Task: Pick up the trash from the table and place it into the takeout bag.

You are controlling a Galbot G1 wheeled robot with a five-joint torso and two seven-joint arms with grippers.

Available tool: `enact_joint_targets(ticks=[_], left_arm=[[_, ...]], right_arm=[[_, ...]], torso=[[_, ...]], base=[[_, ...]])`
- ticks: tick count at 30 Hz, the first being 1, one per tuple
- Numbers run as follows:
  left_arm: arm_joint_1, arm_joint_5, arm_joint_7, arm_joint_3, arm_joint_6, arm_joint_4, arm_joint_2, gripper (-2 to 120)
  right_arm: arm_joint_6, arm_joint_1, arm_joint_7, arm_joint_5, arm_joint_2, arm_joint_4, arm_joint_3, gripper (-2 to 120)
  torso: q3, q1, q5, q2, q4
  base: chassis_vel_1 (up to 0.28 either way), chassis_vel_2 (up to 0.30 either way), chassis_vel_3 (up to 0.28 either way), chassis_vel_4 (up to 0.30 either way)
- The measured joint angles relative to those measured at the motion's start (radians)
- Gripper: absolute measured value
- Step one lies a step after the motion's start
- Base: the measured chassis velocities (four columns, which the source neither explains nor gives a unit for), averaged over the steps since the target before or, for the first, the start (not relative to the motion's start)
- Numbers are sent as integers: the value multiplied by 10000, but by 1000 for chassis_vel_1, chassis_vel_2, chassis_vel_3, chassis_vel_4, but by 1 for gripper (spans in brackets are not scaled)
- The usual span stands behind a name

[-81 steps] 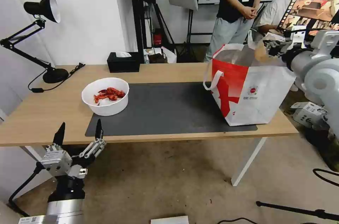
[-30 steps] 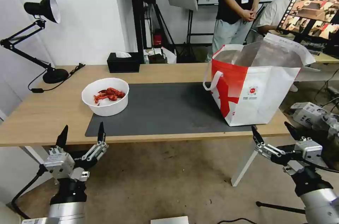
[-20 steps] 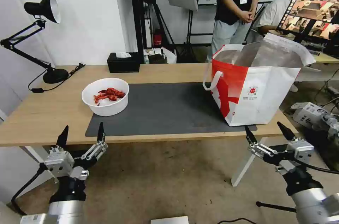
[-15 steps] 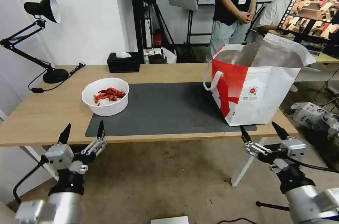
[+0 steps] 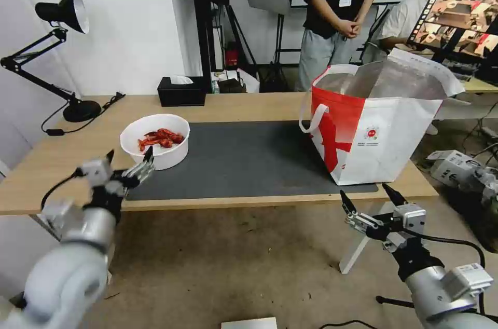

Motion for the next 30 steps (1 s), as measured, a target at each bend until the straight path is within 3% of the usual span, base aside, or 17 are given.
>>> enact_joint_targets(ticks=[2,3,5,9,11,12,15,16,20,30], left_arm=[[-1112,-483,-127,479,250,949,421,100],[-1112,-483,-127,479,250,949,421,100],[-2470,-875,-374,1289,667,2168,877,100],[-3164,-1026,-386,1700,1144,2809,1147,100],[-4223,-1201,-378,2436,1673,3785,1507,100],[-4223,-1201,-378,2436,1673,3785,1507,100],[-5259,-1398,-279,3224,2196,4770,1793,100],[-5259,-1398,-279,3224,2196,4770,1793,100],[-6163,-1988,-126,4057,3412,5629,2044,100],[-6671,-2816,-135,4519,4228,5848,2170,99]], right_arm=[[-17,-26,1,-1,0,0,16,100],[-17,-26,1,-1,0,0,16,100],[-25,-69,6,-13,7,-22,21,100],[-37,-76,18,-15,11,-33,23,100],[-44,-69,34,-14,14,-73,28,100],[-44,-69,34,-14,14,-73,28,100],[-46,-46,42,-7,35,-117,17,100],[-46,-46,42,-7,35,-117,17,100],[-51,76,49,9,61,-248,-42,100],[-61,352,53,39,10,-518,-244,100]], torso=[[0,1,3,-1,-3],[0,1,3,-1,-3],[-1,0,3,-1,-2],[0,0,3,-1,-2],[-1,1,2,-1,1],[-1,1,2,-1,1],[-1,1,6,0,-3],[-1,1,6,0,-3],[-1,-1,4,-1,0],[-2,-1,5,0,0]], base=[[0,0,0,0],[0,0,0,0],[0,0,0,0],[0,0,0,0],[0,0,0,0],[0,0,0,0],[0,0,0,0],[0,0,0,0],[0,0,0,0],[0,0,0,0]])
